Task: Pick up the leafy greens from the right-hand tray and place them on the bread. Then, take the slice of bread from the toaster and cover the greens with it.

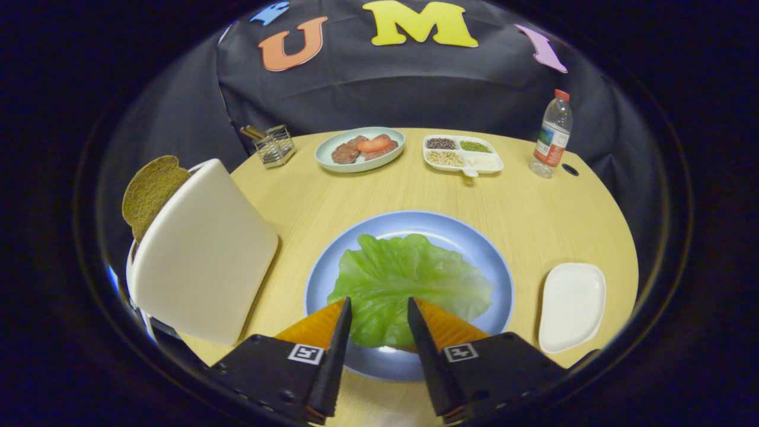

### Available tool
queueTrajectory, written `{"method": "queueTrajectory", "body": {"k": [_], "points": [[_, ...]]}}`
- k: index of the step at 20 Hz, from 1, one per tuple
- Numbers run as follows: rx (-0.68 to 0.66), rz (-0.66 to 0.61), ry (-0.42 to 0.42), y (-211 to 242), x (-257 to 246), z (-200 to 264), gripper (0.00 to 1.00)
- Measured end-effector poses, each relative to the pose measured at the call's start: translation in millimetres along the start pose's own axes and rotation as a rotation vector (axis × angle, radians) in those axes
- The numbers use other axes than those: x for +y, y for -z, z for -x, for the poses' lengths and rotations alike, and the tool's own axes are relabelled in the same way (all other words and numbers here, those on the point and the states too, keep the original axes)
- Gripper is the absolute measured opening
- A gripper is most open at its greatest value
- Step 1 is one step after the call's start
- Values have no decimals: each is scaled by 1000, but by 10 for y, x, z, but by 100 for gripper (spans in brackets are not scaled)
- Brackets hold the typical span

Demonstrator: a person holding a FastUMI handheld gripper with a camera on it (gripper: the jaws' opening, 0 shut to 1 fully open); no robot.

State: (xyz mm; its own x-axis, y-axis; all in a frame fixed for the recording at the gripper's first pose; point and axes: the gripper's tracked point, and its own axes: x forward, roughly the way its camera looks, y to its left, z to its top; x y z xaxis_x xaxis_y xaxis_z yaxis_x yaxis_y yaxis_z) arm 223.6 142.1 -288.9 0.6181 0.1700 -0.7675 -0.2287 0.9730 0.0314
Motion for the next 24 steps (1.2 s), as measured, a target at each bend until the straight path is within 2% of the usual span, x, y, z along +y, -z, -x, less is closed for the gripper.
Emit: {"method": "queueTrajectory", "body": {"k": [1, 6, 13, 18, 24], "points": [[-10, 5, 0, -14, -3, 2, 68], [-105, 20, 30, -138, -4, 305, 94], [-275, 9, 21, -480, 351, 1064, 96], [-385, 28, -35, -825, 936, 1579, 96], [-418, 35, -70, -1096, 1656, 1637, 96]]}}
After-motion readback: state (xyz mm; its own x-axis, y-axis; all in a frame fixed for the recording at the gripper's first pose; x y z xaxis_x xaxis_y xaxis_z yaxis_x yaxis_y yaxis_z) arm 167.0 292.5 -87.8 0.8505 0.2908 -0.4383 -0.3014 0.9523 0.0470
